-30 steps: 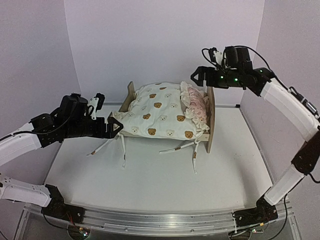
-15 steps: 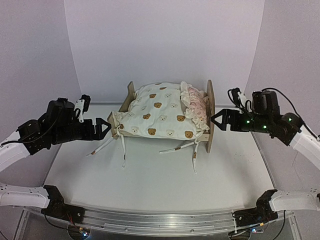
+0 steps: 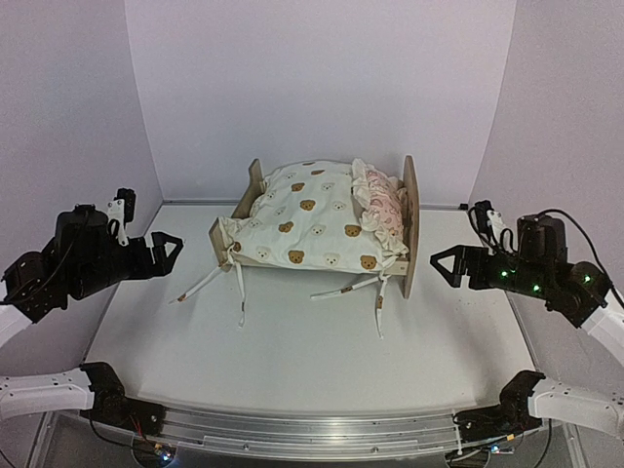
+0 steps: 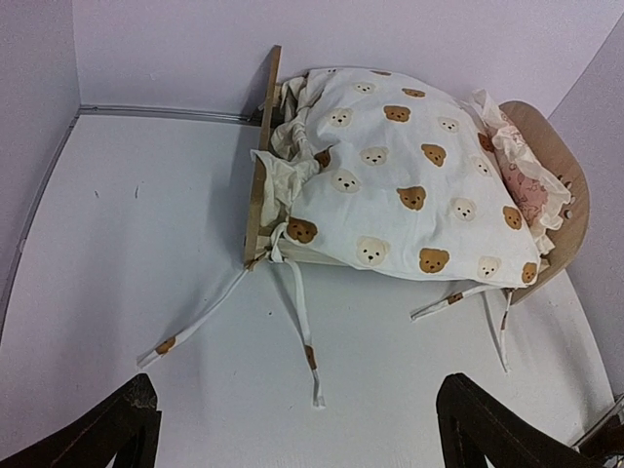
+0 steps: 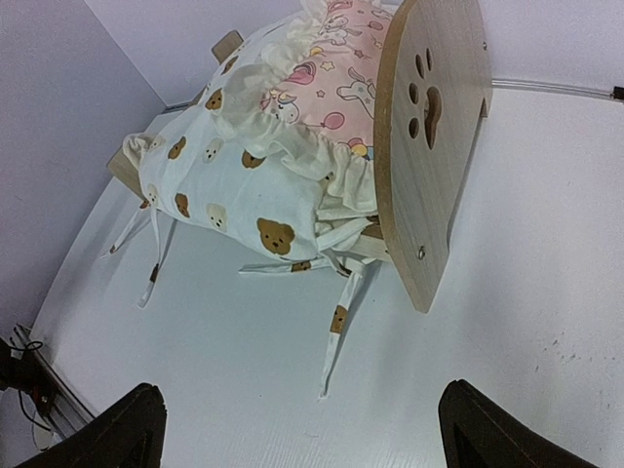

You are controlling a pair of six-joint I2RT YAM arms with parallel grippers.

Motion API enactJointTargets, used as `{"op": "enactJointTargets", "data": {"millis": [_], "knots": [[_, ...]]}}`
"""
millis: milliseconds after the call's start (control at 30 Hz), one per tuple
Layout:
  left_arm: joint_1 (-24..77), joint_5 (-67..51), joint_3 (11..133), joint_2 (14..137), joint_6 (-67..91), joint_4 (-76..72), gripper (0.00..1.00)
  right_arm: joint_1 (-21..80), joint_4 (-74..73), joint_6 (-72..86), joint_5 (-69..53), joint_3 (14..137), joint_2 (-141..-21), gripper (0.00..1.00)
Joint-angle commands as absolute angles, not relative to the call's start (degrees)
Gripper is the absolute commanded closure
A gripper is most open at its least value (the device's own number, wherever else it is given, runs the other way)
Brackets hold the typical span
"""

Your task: Set up the pet bed

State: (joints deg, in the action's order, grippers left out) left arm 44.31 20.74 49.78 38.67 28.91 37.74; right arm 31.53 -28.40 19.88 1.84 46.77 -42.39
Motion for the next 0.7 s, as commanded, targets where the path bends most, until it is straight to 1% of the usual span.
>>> {"op": "enactJointTargets", "data": {"millis": [0,200,400,667], "knots": [[44.29,22.43,50.54,40.11,28.19,39.32,0.00,31.67,-28.45,18.76,2.71,45.95,-42.77,0.02],[44.30,22.81,51.77,41.74,28.14,42.95,0.00,31.68,-29.22,18.03,3.17,46.52,-44.47,0.02],[44.26,21.26,49.48,40.81,26.33,40.45,0.00,31.66,-29.44,18.10,2.86,47.63,-46.45,0.02],[44.29,19.33,48.78,43.03,25.31,39.41,0.00,31.70,-29.92,17.41,0.98,48.84,-49.37,0.02]]}}
